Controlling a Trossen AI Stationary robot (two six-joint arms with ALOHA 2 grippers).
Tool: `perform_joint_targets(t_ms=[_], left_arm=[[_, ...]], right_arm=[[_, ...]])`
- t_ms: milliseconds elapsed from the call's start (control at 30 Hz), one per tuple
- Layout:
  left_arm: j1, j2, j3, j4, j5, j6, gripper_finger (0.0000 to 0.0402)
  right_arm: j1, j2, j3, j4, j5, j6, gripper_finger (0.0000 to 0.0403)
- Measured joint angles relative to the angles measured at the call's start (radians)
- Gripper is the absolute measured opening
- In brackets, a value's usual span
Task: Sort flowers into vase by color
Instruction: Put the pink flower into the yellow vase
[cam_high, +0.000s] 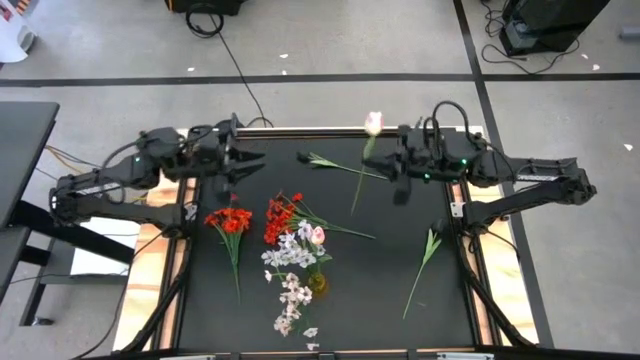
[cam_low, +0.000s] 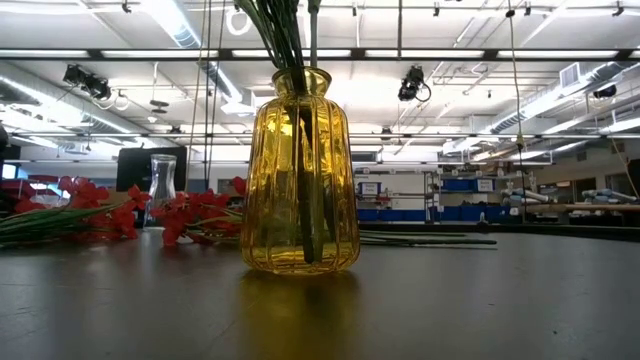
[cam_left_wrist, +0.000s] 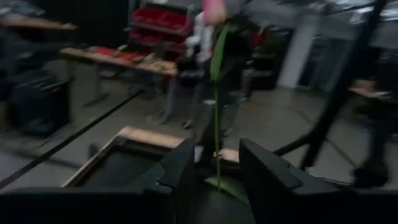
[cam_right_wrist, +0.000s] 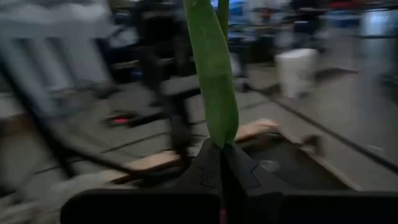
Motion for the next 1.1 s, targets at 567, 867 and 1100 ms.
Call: perform_joint_targets(t_ms=[567, 867, 1100], left_arm=[[-0.124, 0.014, 0.0, 0.036, -0.061, 0.179, 0.0219], [-0.124, 0.014, 0.0, 0.033, -0.061, 0.181, 0.0222], [-0.124, 0.014, 0.0, 0.034, -0.061, 0.18, 0.0222]], right_arm=[[0.289, 0.15, -0.066, 0.222, -0.038, -0.273, 0.0006], [0.327, 0.215, -0.067, 0.365, -0.092, -0.315, 0.0005], [0.299, 0.262, -0.066, 0.411, -0.275, -0.297, 0.0005]])
